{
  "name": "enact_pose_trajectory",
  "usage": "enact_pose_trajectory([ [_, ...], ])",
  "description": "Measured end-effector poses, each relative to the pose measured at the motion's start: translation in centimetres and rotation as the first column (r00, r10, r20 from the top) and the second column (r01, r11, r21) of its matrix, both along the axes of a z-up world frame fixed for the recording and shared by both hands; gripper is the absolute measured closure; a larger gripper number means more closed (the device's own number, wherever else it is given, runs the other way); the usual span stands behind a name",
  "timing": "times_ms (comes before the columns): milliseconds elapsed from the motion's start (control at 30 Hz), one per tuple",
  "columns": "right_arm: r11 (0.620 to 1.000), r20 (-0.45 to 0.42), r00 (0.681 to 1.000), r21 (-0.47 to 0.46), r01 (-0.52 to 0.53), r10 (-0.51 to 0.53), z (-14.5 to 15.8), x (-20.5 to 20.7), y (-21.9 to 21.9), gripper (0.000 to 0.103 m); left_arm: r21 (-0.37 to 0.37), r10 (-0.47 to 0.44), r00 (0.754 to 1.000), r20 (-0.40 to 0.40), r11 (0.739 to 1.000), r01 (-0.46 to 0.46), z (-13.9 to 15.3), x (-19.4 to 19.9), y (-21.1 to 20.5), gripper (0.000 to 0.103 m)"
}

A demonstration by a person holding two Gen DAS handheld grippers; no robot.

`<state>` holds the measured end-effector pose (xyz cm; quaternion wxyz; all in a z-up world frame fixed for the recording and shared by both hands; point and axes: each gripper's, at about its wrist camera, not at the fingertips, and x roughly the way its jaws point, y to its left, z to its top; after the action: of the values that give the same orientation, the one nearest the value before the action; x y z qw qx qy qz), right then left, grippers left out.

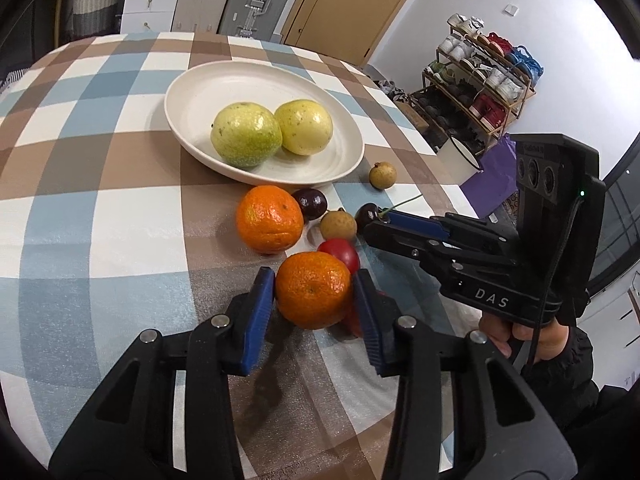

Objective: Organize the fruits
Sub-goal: 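Grasp an orange with the left tool while the right tool grasps a dark cherry, then place the orange and the cherry on the white plate and open both tools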

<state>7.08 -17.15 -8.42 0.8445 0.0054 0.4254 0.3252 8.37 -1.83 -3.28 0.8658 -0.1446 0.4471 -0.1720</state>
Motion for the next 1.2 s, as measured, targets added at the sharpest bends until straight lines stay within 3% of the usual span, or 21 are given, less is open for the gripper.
enact_pose_trajectory([
  [600,0.994,0.104,0.993,0.098,0.043,-0.054,5.4,-1.5,-1.7,0.078,0.062,0.095,0.983,0.154,0.992,-0.106,4.8,0.0,2.6,0.065],
  [1200,0.980,0.168,0.978,0.176,0.095,-0.125,9.5,1.2,-2.2,0.078,0.095,0.156,0.954,0.257,0.978,-0.185,8.9,3.7,4.8,0.065],
])
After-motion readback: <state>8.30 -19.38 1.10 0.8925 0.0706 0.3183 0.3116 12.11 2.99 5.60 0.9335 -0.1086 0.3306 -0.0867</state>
